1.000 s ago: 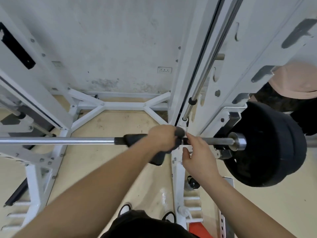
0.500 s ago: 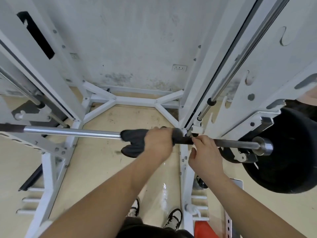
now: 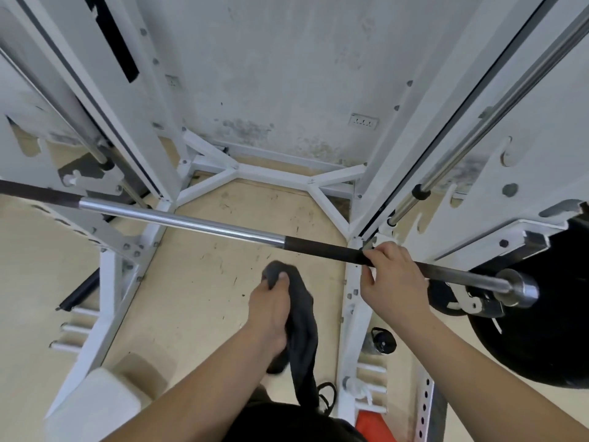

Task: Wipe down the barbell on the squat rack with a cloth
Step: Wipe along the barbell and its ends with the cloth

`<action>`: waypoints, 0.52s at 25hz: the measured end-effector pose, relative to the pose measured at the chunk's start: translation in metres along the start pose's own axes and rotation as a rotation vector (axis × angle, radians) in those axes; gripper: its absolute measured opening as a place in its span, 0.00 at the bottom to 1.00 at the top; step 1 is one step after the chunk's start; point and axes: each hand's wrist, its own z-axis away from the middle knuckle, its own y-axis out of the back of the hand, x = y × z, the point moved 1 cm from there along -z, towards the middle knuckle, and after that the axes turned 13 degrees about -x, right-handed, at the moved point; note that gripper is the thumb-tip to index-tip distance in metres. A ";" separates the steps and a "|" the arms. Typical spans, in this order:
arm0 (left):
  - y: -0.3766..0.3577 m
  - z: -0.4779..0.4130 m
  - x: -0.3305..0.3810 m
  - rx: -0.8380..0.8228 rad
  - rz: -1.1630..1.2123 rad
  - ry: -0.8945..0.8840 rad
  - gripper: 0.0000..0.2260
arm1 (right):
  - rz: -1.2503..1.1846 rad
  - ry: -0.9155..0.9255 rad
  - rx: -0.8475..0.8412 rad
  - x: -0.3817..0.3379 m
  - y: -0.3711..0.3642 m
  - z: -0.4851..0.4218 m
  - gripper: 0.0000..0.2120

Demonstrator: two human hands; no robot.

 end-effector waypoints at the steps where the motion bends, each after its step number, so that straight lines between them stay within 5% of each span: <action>1: -0.007 -0.001 0.008 -0.031 0.155 -0.021 0.13 | 0.008 -0.007 -0.016 0.003 0.000 -0.002 0.10; 5: -0.051 0.002 0.033 -0.050 0.500 -0.086 0.13 | 0.055 -0.025 -0.021 0.020 0.002 -0.004 0.07; 8: -0.094 0.001 0.014 0.019 0.396 -0.039 0.21 | 0.065 -0.013 -0.020 0.032 0.002 -0.001 0.09; 11: -0.115 0.004 0.000 -0.021 0.356 -0.021 0.14 | 0.033 0.059 -0.055 0.042 0.004 0.002 0.09; 13: -0.100 -0.002 0.006 0.115 0.390 -0.157 0.12 | 0.001 0.086 -0.067 0.053 0.010 0.004 0.09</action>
